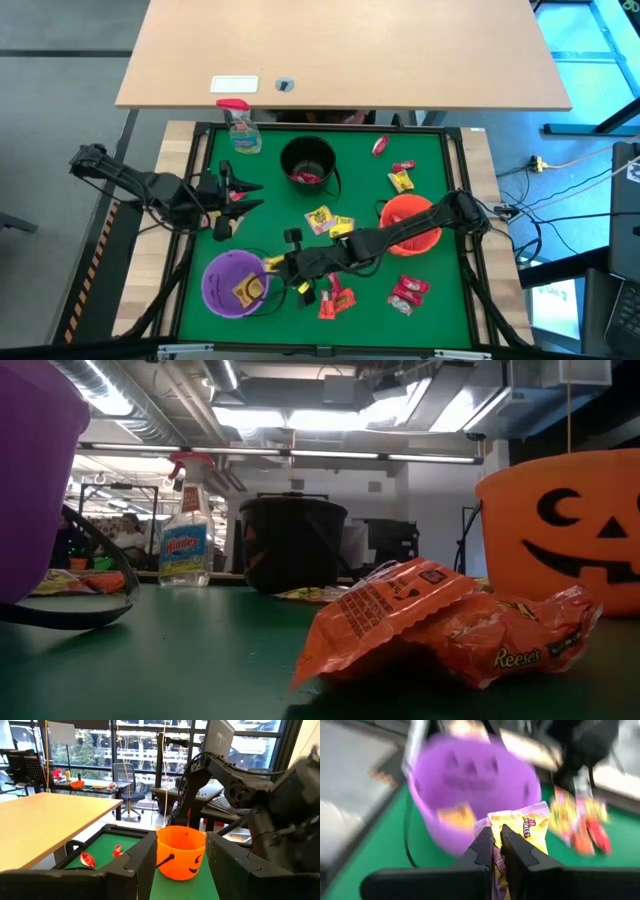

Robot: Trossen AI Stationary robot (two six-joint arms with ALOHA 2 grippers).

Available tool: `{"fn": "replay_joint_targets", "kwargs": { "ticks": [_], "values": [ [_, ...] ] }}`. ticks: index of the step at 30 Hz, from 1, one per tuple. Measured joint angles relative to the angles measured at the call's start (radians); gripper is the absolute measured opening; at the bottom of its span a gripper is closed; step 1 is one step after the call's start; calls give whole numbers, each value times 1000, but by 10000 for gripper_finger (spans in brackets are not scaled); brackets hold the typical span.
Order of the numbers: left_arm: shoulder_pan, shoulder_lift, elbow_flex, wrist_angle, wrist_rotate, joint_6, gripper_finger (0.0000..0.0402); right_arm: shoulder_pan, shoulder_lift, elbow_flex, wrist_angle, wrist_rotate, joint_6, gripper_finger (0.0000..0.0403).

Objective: Sort candy
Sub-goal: Put the yellow candy into the violet bucket

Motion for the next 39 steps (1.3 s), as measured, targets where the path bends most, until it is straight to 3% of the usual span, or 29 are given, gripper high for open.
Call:
{"fn": "replay_joint_targets", "kwargs": {
  "ticks": [12, 31, 34, 39],
  "values": [
    [0, 0, 0, -26, -9, 0, 156, -16, 85, -1, 311, -151, -20, 23],
    [0, 0, 0, -31, -12, -1, 156, -34, 162, -2, 336, -184, 15, 25],
    [0, 0, 0, -31, -12, -7, 156, -34, 162, -2, 338, -184, 7, 43],
    [0, 0, 0, -31, -12, -7, 156, -34, 162, -2, 359, -194, 6, 107]
  ]
}}
